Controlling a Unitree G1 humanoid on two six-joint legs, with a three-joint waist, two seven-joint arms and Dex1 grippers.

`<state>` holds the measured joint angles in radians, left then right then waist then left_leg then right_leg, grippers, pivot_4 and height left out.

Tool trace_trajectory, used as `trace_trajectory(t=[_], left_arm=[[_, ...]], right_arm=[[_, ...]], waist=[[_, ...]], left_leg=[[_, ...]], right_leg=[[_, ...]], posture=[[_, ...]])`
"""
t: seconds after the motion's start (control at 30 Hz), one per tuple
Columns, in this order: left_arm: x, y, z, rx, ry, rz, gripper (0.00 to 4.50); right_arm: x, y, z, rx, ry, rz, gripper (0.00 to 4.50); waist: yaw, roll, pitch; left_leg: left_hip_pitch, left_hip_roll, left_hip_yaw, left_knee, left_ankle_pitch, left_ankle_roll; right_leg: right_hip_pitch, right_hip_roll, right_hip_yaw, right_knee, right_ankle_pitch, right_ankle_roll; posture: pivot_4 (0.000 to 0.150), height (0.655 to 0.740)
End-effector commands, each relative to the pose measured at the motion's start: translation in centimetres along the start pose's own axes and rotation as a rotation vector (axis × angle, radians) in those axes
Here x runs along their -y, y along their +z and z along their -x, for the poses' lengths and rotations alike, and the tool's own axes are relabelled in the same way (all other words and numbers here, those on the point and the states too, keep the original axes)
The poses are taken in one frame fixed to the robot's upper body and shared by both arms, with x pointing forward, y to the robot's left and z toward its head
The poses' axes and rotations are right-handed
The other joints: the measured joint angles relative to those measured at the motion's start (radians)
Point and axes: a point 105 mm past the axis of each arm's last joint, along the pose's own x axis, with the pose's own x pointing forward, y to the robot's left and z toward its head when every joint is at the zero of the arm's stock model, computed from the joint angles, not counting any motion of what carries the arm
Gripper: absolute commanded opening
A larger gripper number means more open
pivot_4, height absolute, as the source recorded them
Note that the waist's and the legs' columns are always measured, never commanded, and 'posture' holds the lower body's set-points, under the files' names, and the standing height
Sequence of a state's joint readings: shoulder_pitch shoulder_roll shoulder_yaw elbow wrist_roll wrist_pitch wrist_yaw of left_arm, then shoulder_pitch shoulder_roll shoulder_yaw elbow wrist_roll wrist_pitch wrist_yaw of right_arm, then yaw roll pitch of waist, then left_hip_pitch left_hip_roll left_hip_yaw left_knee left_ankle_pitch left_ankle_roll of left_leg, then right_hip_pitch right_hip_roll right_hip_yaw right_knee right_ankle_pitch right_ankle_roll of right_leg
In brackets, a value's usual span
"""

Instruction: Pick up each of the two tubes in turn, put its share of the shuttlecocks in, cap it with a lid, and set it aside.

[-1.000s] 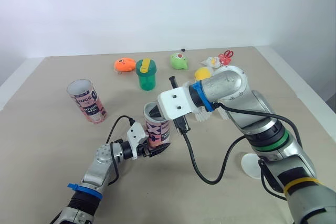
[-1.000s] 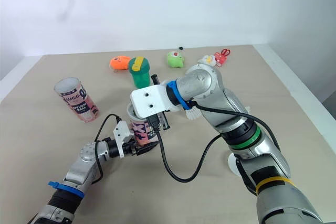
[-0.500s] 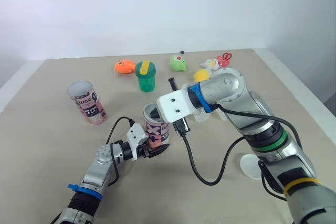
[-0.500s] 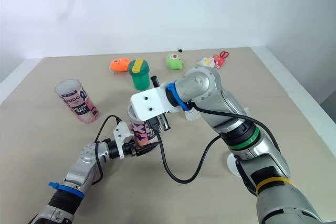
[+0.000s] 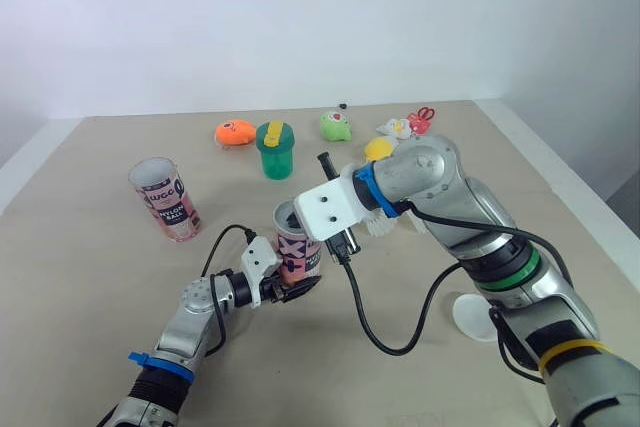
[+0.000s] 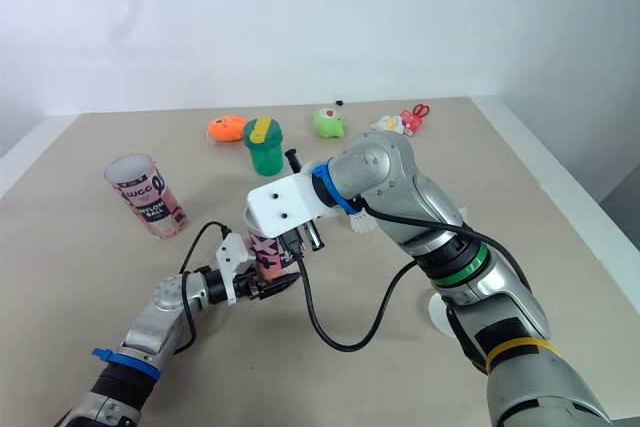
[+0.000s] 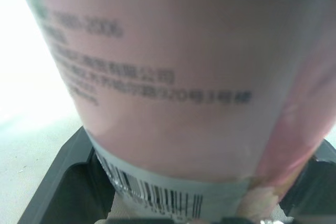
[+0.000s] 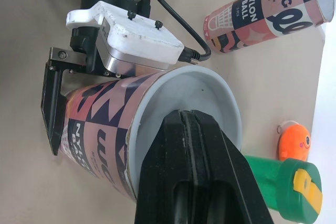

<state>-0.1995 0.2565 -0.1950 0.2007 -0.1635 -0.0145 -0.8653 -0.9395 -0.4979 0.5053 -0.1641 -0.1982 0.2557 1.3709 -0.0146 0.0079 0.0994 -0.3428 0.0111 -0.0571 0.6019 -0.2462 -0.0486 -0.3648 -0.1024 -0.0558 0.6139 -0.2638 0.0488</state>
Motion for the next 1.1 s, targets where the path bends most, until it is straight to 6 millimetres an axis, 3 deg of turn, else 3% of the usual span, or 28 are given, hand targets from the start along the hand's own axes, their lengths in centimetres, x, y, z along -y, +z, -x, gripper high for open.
trace_trajectory(t=[0.03,0.17,0.37,0.4,0.43,0.57,0.6,0.67,0.7,0.77,0.97,1.1], left_arm=[[0.8,-2.6,0.1,-0.098,-0.006,0.072,3.44],[0.7,-2.1,0.3,-0.079,-0.009,0.063,3.44],[1.0,-1.4,0.6,-0.062,-0.048,0.05,3.44],[1.0,-1.3,0.7,-0.06,-0.051,0.047,3.44],[0.9,-1.2,0.7,-0.06,-0.055,0.044,3.44],[0.9,-0.7,1.0,-0.056,-0.08,0.028,3.44],[0.9,-0.6,1.1,-0.056,-0.087,0.024,3.44],[0.8,-0.3,1.4,-0.06,-0.105,0.01,3.96],[0.9,-0.2,1.5,-0.065,-0.116,0.004,3.96],[0.9,0.0,1.8,-0.073,-0.131,-0.009,4.42],[0.5,0.9,4.1,-0.111,-0.166,-0.059,4.42],[-0.5,0.9,7.2,-0.183,-0.175,-0.091,4.42]], right_arm=[[-6.9,-1.6,-3.7,0.095,0.388,-0.303,0.05],[-3.5,0.5,-0.4,0.305,0.254,-0.42,0.05],[0.3,2.2,4.7,0.568,0.039,-0.579,0.05],[0.8,2.3,5.4,0.603,0.002,-0.6,0.66],[1.2,2.4,6.1,0.635,-0.032,-0.619,0.86],[2.0,2.4,9.0,0.741,-0.155,-0.699,2.61],[1.8,2.2,9.5,0.748,-0.172,-0.715,3.39],[0.5,1.6,10.0,0.73,-0.186,-0.76,3.85],[-0.2,1.3,9.9,0.714,-0.184,-0.782,3.85],[-1.8,0.6,9.4,0.659,-0.181,-0.813,4.48],[-6.3,-2.0,6.8,0.477,-0.207,-0.86,4.48],[-8.0,-4.0,4.1,0.419,-0.303,-0.845,4.48]], waist=[[0.0,0.001,0.001],[0.009,-0.004,0.007],[0.03,0.002,0.034],[0.03,0.001,0.038],[0.03,-0.001,0.042],[0.028,-0.004,0.057],[0.028,-0.004,0.059],[0.027,-0.006,0.062],[0.027,-0.008,0.064],[0.026,-0.011,0.066],[0.01,-0.014,0.072],[-0.009,-0.016,0.076]], left_leg=[[0.0,0.0,0.0,0.0,0.0,0.0],[-0.004,-0.001,-0.001,-0.001,0.0,0.0],[-0.023,-0.007,-0.005,0.0,0.0,0.003],[-0.031,-0.008,-0.006,0.001,0.001,0.004],[-0.033,-0.009,-0.007,0.002,0.002,0.004],[-0.039,-0.009,-0.007,0.006,0.002,0.005],[-0.044,-0.009,-0.007,0.008,0.003,0.005],[-0.044,-0.009,-0.007,0.008,0.003,0.006],[-0.045,-0.009,-0.007,0.008,0.003,0.006],[-0.047,-0.008,-0.009,0.008,0.003,0.006],[-0.048,-0.005,-0.003,0.008,0.002,0.007],[-0.048,0.001,-0.001,0.007,0.001,0.007]], right_leg=[[0.0,0.0,-0.001,0.0,0.0,0.0],[-0.002,0.002,-0.002,0.0,0.0,0.001],[-0.014,0.005,-0.005,0.0,0.007,0.001],[-0.018,0.005,-0.005,0.0,0.008,-0.001],[-0.019,0.005,-0.006,0.0,0.009,-0.001],[-0.023,0.005,-0.006,0.0,0.012,0.0],[-0.026,0.006,-0.006,0.0,0.013,0.0],[-0.027,0.006,-0.006,0.0,0.013,0.0],[-0.027,0.007,-0.007,0.0,0.013,0.0],[-0.027,0.007,-0.009,0.0,0.013,0.0],[-0.032,0.011,-0.004,0.0,0.012,0.0],[-0.034,0.016,-0.002,0.0,0.011,0.0]], posture=[[0.15,0.74],[0.15,0.74],[0.15,0.74],[0.15,0.74],[0.15,0.74],[0.15,0.74],[0.15,0.74],[0.15,0.74],[0.15,0.74],[0.15,0.74],[0.15,0.74],[0.15,0.74]])
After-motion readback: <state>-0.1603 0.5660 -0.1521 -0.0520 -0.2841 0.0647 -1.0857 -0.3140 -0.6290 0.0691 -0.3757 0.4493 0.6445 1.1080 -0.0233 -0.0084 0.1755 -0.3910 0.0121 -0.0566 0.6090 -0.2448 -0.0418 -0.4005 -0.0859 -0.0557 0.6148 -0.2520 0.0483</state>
